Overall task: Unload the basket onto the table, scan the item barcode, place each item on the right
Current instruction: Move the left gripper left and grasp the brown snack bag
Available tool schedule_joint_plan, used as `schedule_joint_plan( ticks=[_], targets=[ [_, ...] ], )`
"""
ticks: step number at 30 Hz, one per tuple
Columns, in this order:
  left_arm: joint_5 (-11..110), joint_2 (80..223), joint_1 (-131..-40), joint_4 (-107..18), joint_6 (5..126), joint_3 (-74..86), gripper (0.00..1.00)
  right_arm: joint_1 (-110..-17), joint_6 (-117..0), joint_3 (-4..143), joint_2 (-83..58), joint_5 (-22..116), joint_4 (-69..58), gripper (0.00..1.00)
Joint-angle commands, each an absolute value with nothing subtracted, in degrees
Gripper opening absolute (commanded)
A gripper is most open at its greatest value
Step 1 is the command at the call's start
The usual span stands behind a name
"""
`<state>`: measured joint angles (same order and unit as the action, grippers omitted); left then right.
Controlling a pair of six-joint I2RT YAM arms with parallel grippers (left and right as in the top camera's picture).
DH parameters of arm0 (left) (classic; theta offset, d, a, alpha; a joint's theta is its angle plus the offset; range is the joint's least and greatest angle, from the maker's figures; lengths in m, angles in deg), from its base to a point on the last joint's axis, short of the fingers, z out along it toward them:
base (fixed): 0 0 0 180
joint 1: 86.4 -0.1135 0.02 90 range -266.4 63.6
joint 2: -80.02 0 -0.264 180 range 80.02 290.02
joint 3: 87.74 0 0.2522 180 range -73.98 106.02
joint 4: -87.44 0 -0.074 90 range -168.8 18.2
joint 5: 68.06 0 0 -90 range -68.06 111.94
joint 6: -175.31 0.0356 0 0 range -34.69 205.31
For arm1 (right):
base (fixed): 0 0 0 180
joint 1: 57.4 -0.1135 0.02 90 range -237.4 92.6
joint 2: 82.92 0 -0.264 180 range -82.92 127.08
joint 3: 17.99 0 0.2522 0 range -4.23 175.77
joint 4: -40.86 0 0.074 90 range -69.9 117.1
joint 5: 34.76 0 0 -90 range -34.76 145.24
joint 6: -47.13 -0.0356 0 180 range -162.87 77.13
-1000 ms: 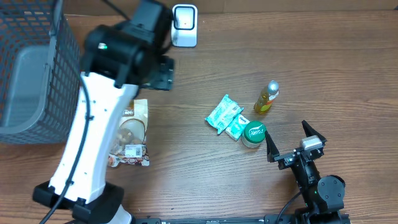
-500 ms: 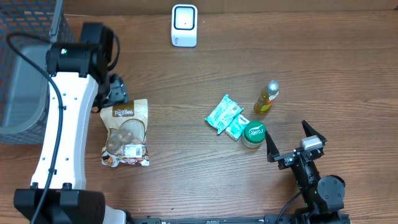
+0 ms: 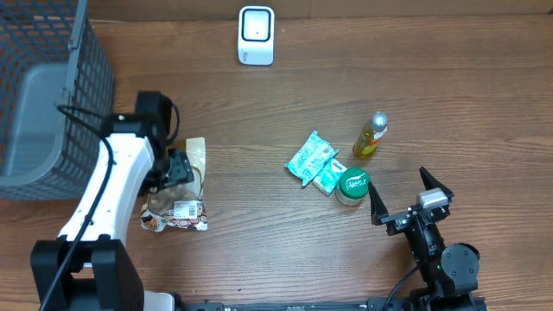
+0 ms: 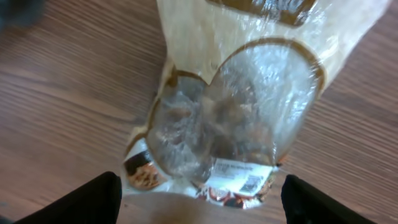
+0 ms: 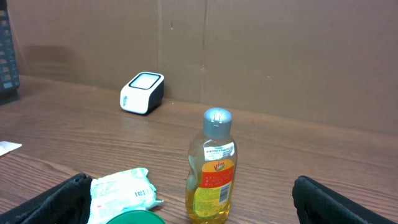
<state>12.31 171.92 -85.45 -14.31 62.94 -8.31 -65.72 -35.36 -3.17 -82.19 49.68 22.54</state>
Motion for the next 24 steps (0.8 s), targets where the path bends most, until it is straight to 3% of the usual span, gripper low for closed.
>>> schedule_joint_plan(
  ticks=[1,16,21,24],
  targets=[
    [12.9,170.8,-86.1,-17.0,62.4,-12.0,0.83,-65.6,-35.5,-3.8,-82.8,50.0,22.7,1.00],
    [17.5,170.9,-86.0,-31.5,63.7,-21.5,0.80,-65.6,-35.5,-3.8,-82.8,50.0,22.7,1.00],
    [23.5,170.9,-85.9,-35.2,66.5,-23.5,0.67,-65.6,-35.5,-3.8,-82.8,50.0,22.7,1.00],
    [32.1,170.9,-85.4,-38.4,72.9,-23.5,0.67,-65.6,-35.5,-3.8,-82.8,50.0,22.7,1.00]
  ],
)
